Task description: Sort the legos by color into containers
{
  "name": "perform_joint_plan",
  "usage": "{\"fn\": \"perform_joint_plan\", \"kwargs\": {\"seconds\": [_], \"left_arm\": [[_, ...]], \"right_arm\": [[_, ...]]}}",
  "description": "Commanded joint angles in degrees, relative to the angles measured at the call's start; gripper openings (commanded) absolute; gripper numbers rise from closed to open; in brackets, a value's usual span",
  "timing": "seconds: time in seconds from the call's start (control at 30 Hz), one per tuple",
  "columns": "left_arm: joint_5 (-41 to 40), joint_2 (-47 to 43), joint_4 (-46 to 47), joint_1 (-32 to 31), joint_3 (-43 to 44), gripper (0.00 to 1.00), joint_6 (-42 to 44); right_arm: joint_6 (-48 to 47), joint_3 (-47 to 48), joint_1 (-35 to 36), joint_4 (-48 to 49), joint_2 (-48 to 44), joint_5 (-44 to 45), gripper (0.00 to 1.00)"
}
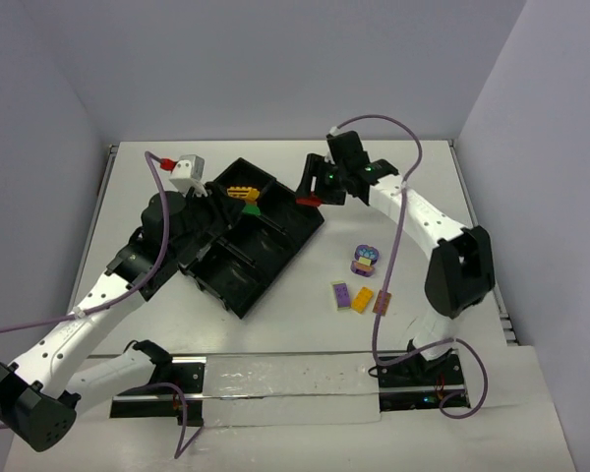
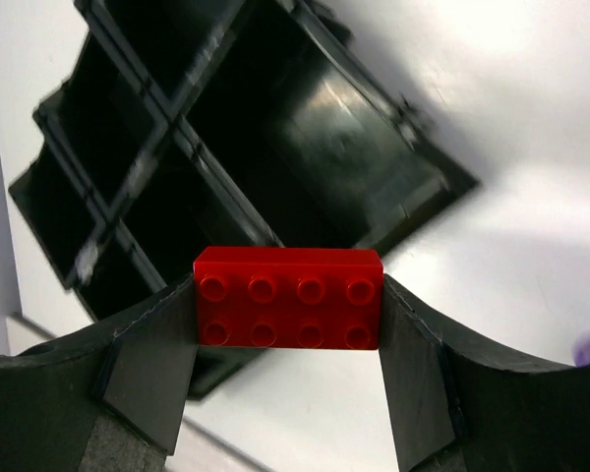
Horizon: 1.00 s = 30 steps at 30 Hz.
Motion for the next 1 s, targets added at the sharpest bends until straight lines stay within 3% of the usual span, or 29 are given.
{"fn": "perform_joint_plan", "kwargs": {"seconds": [0.0,0.43,0.57,0.73,0.97], "left_arm": [[-0.86,-1.95,4.33,1.28,-2.32,0.0,-10.11],[-2.87,1.28,-6.65,2.29,7.61,0.0,-12.63],[-3.63,3.67,-10.44,2.38,11.24,0.0,-12.42],[-2.61,5.97,-10.39,3.68,13.7,0.0,-11.63],[2.91,8.67,-10.79,8.01,16.28,0.0,-12.02]], "right_arm": [[0.85,9.33,1.89,-1.05,7.83,5.23,0.56],[1.82,20.72,4.8,-4.1,19.45,6.05,0.65],[0.97,26.67,5.07,-7.64,23.55,5.62,0.72],[-0.4,28.56,5.68,-10.28,23.67,4.82,0.93],[0.29,25.52,5.68,-11.43,19.01,3.68,0.92]]}}
